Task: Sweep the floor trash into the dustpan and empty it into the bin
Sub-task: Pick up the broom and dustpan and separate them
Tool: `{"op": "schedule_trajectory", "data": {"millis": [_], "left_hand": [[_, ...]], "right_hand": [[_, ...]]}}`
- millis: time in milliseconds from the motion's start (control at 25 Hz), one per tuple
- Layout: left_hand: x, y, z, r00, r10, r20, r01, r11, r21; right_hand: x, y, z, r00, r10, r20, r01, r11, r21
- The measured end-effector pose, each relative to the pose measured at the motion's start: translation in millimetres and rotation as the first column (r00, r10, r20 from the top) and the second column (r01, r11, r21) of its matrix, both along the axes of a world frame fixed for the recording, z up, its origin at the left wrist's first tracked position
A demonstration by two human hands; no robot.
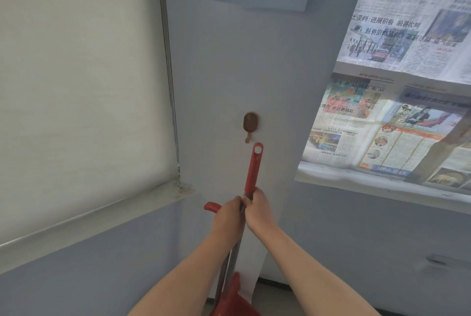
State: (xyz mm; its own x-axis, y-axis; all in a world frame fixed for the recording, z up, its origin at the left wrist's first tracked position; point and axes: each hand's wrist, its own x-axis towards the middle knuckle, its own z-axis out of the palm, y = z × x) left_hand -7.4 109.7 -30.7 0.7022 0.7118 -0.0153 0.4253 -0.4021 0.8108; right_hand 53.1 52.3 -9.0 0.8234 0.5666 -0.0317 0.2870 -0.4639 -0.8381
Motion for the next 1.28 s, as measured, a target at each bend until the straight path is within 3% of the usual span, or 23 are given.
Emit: {"op": "schedule_trajectory", "data": {"millis": [120, 240, 440, 560, 720, 880, 1000, 1200, 1280], "left_hand": [[-11, -14, -1, 0.953, -0.162, -0.256, 0.219, 0.951, 0.216], [-23, -35, 1, 0.838, -0.266, -0.476, 0.459, 0.816, 0.352], [-41, -91, -12, 0.765, -0.100, -0.637, 0.553, 0.610, 0.568], [-46, -134, -10, 0.712, -0.057, -0.700, 0.506, 0.732, 0.456], [-64, -188, -15, 0.741, -0.132, -0.658, 0.365, 0.903, 0.229], [-90, -227, -20, 0.715, -0.154, -0.682, 0.362, 0.916, 0.173], [-111, -254, -22, 0.701, -0.176, -0.692, 0.385, 0.909, 0.158], [-132, -286, -24, 0.713, -0.216, -0.667, 0.376, 0.920, 0.105], [-149, -294, -30, 0.711, -0.232, -0.664, 0.353, 0.934, 0.053]], "right_hand": [[-2, -33, -2, 0.999, 0.032, 0.009, -0.032, 0.999, 0.007], [-5, -72, 4, 0.998, 0.070, 0.007, -0.070, 0.997, 0.029], [-19, -131, 21, 0.979, 0.194, 0.070, -0.200, 0.975, 0.099], [-35, -170, 21, 0.964, 0.263, -0.042, -0.251, 0.950, 0.187], [-63, -211, 19, 0.942, 0.273, -0.196, -0.204, 0.928, 0.313], [-72, -244, 24, 0.915, 0.337, -0.223, -0.269, 0.920, 0.286], [-74, -272, 14, 0.812, 0.470, -0.347, -0.424, 0.882, 0.204], [-109, -293, -18, 0.881, 0.230, -0.413, -0.184, 0.972, 0.149], [-124, -299, -17, 0.877, 0.244, -0.414, -0.210, 0.969, 0.127]]}}
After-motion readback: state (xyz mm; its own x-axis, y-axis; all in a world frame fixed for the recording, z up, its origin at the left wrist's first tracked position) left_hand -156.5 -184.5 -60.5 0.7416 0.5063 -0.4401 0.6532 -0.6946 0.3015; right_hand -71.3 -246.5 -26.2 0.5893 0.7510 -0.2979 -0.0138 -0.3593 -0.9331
